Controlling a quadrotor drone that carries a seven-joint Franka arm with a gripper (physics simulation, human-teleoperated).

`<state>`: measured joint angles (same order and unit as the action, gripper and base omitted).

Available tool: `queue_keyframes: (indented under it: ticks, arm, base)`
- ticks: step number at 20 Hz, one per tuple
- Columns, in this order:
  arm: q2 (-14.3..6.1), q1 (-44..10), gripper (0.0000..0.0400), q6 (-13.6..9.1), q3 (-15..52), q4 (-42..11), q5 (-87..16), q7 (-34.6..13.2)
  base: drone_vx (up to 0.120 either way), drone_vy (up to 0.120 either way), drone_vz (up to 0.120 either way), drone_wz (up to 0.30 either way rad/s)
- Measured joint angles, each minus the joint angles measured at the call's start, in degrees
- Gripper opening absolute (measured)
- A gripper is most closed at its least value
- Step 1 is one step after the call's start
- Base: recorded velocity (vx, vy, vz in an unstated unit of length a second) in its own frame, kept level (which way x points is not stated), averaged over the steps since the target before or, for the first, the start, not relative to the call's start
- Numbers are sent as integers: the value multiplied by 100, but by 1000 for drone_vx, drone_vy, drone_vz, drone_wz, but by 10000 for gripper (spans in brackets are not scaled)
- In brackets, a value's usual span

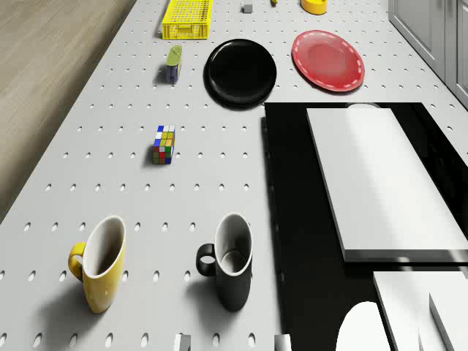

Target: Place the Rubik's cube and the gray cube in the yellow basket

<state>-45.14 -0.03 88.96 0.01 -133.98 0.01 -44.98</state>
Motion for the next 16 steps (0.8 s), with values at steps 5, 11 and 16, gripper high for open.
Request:
queue_keyframes:
  ticks: [5,11,16]
  arm:
    - [106,-13,400,-480,7,609,5,8]
    - [340,-24,400,-883,14,1273,9,12]
    - [450,-30,400,-1041,17,1563,11,15]
  base:
    - [64,120,0,0]
    - [120,120,0,0]
    - [120,120,0,0]
